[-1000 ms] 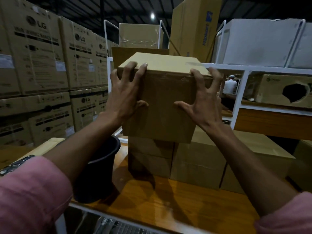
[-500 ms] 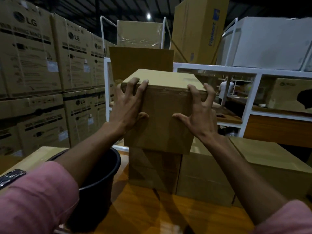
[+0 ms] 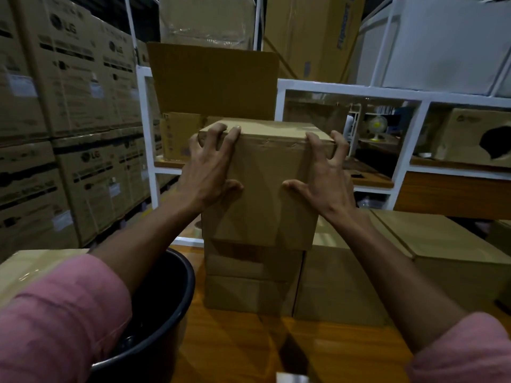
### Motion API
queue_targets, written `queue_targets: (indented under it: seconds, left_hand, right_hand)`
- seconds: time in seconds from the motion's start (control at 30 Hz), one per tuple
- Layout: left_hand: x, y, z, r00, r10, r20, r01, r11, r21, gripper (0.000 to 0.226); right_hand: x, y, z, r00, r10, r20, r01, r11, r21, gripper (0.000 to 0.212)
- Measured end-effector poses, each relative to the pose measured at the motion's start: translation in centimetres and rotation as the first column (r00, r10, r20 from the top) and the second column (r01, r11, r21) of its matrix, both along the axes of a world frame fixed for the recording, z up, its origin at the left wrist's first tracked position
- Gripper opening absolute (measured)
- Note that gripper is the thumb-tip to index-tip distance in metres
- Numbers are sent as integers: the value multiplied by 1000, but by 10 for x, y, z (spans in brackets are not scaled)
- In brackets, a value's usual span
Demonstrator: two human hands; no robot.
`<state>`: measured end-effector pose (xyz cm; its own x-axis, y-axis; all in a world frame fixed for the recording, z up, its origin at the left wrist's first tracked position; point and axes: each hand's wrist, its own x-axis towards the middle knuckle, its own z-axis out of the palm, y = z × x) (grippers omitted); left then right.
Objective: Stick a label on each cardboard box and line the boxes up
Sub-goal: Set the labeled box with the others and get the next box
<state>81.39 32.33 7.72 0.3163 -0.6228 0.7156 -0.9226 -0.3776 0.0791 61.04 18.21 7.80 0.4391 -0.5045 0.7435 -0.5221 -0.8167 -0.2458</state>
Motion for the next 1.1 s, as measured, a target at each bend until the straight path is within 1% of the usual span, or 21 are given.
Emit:
queue_targets:
  seconds: [0.27, 0.67, 0.9, 1.1]
  left_hand:
    - [16, -18, 3, 999, -25, -24, 25, 1000, 8, 117]
    - [25, -26, 4, 1000, -23, -20, 23, 1000, -3, 118]
    - [28, -26, 4, 999, -26, -24, 26, 1000, -16, 117]
    - [34, -30, 4, 1000, -8, -27, 7, 1000, -12, 117]
  right_hand:
    - [17, -15, 4, 1000, -23, -16, 24, 998, 53, 104]
    - [25, -24, 4, 999, -26, -18, 27, 999, 47, 106]
    - [27, -23, 5, 1000, -20, -22, 20, 1000, 10, 105]
    - [34, -25, 7, 999, -5, -33, 6, 999, 36, 106]
